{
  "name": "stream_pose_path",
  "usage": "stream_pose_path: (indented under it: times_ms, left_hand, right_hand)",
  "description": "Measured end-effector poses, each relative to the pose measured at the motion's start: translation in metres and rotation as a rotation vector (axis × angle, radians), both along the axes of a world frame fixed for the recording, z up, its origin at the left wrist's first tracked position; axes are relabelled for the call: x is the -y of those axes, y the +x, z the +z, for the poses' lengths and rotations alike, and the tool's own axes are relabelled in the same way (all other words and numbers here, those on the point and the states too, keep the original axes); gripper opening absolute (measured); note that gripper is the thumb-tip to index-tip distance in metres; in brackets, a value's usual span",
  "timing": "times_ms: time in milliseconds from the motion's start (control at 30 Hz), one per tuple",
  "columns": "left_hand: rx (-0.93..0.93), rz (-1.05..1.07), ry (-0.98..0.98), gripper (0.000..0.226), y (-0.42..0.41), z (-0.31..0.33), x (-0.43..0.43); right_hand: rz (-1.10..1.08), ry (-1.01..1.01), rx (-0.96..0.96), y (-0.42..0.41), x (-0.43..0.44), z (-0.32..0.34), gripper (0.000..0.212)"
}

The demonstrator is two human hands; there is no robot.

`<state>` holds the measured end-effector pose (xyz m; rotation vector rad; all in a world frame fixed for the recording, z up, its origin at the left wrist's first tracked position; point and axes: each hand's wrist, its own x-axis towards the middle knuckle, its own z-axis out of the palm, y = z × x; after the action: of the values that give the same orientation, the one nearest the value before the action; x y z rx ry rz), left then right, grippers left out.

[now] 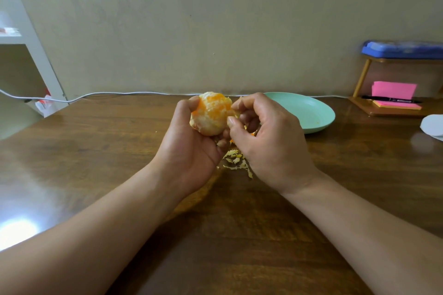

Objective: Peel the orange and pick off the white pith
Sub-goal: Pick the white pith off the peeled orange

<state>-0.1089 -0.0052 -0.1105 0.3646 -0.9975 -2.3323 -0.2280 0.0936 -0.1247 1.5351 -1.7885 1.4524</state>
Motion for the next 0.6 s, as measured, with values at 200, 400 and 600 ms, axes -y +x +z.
stream_pose_path:
  times_ms: [200, 400, 600]
  left_hand:
    - [0.024, -0.003, -0.056, 0.049, -0.0024, -0.0022, -0.0047]
    - [0.019, 0.027, -0.071, 0.05, -0.0039, -0.0003, -0.0089]
    - [0.03, 0.024, -0.056, 0.053, -0.0015, 0.001, -0.006]
  right_hand:
    - [-0.013, -0.005, 0.006, 0.0046, -0.0008, 0.0008, 0.013]
    - [0.004, 0.003, -0.034, 0.007, 0.0002, 0.0007, 0.005]
    - [0.054, 0.022, 0.216, 0.0051, -0.0015, 0.0005, 0.003]
